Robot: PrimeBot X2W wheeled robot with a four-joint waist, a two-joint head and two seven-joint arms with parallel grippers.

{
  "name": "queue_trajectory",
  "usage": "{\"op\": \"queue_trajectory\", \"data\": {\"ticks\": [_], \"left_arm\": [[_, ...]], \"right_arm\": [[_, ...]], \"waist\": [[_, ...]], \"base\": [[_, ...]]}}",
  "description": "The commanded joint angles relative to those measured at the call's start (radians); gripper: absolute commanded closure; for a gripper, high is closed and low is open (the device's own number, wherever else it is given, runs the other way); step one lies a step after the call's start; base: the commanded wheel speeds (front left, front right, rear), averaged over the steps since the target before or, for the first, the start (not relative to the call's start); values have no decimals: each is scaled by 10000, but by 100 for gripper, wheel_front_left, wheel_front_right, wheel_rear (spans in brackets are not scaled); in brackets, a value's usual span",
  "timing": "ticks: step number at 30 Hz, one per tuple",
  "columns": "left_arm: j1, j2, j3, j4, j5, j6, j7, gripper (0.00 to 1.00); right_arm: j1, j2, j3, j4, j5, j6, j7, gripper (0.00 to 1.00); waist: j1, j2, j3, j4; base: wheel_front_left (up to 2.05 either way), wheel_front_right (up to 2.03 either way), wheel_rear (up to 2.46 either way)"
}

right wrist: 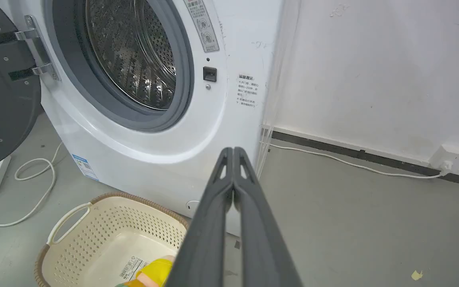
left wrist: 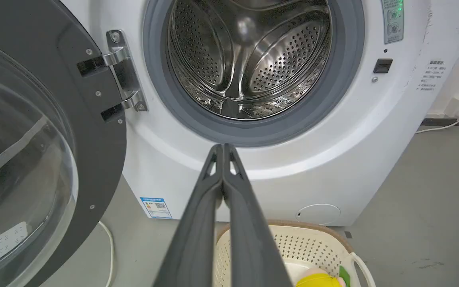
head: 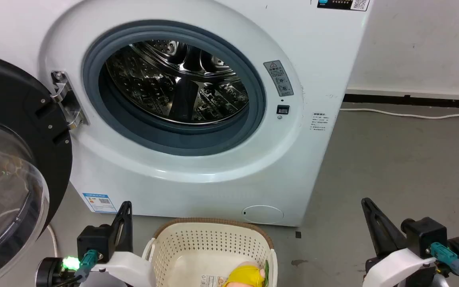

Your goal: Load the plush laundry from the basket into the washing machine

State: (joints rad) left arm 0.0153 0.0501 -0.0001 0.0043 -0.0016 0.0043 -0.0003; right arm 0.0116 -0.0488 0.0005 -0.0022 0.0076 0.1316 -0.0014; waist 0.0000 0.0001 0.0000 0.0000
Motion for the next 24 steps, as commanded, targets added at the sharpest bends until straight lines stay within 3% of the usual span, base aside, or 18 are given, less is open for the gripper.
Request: {"op": "queue_trajectory", "data": {"ticks": [1, 24], "left_arm": [[-153, 1, 1, -43, 16, -43, 3, 100], [-153, 1, 1, -43, 16, -43, 3, 100]], "right_arm": [[-116, -14, -5, 22, -76, -9, 14, 100], [-116, -14, -5, 22, -76, -9, 14, 100]], "waist": [[0, -1, 0, 0], [0, -1, 0, 0]], "base": [[0, 0, 0], [0, 0, 0]]}}
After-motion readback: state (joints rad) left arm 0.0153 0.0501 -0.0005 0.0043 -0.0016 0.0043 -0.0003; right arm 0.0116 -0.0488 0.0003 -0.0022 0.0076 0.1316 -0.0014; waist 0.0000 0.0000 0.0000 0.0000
